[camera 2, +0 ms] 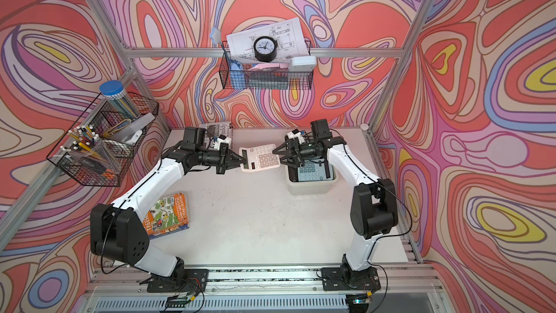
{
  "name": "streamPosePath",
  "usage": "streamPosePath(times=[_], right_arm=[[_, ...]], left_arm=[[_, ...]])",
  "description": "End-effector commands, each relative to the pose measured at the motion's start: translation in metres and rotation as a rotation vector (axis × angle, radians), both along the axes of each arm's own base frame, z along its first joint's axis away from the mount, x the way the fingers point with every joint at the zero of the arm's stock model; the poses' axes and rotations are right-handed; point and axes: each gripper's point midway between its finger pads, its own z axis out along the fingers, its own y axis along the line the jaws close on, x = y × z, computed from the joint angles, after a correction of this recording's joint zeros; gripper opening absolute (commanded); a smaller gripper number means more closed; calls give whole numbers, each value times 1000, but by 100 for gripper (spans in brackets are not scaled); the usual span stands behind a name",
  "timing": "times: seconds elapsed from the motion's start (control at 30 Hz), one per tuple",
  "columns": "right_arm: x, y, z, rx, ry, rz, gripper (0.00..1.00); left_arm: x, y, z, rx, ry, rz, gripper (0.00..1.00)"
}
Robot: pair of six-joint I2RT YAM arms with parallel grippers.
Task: Put the calculator in the storage box
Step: Pick up the calculator at the center of the board.
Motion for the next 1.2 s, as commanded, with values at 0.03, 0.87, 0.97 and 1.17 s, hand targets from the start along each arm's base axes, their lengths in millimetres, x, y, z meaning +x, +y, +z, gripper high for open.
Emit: streamPosePath(times=[0.03,0.87,0.97,1.17], right_arm=[[-5,-2,15,21,-44,6,55],[-10,-7,10,-79,-84,4,0],[-7,-14,10,-125,-111,-13,0],[7,-45,23,-189,-175,-104,0]], left_arm=[[-6,-3,23,-71,-67,-29,0],[-7,-16,17,-9,-61,-75,61],[-5,-13,15,36,-71,-69,78],[3,-4,8,119,-76,-29,86]])
